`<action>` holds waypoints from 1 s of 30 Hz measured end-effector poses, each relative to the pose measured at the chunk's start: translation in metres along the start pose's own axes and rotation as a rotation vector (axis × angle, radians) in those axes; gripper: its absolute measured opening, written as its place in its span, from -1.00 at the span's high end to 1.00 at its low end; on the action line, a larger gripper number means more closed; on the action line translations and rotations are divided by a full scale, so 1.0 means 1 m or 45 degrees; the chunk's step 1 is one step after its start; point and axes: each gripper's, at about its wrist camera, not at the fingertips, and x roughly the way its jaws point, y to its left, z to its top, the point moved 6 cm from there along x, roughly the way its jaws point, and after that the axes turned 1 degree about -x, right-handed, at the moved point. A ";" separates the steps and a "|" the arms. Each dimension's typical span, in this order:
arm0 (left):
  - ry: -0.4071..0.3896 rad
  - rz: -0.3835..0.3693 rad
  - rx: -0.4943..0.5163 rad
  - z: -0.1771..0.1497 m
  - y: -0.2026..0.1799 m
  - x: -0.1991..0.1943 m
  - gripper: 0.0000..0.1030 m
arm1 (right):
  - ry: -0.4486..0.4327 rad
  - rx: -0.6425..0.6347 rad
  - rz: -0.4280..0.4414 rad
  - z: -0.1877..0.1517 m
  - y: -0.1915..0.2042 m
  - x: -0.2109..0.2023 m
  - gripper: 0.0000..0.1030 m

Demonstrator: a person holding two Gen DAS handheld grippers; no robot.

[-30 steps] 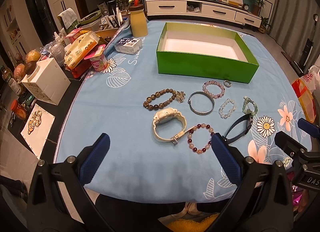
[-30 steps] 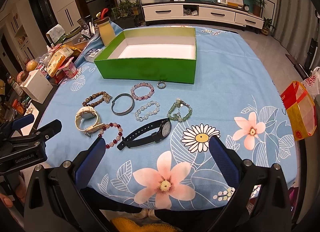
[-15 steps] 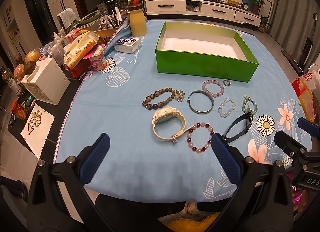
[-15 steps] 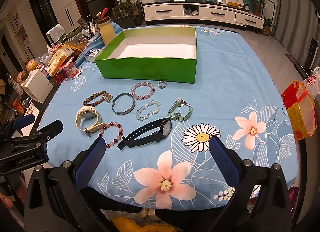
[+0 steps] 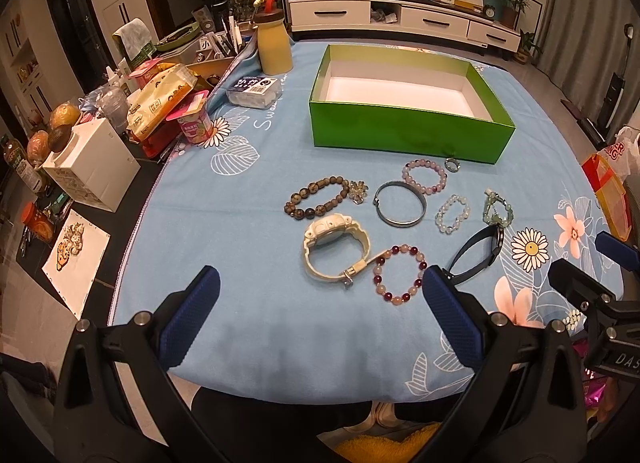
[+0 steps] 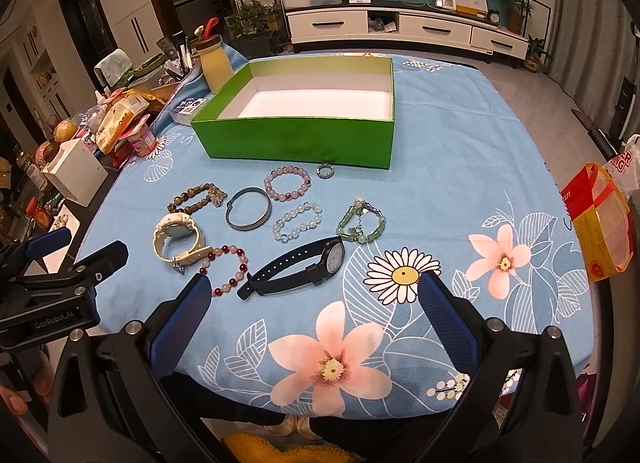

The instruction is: Organize jewelry

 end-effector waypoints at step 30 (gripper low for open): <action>0.081 -0.220 -0.300 -0.017 0.056 0.046 -0.96 | -0.171 0.096 0.124 0.007 -0.020 -0.003 -0.97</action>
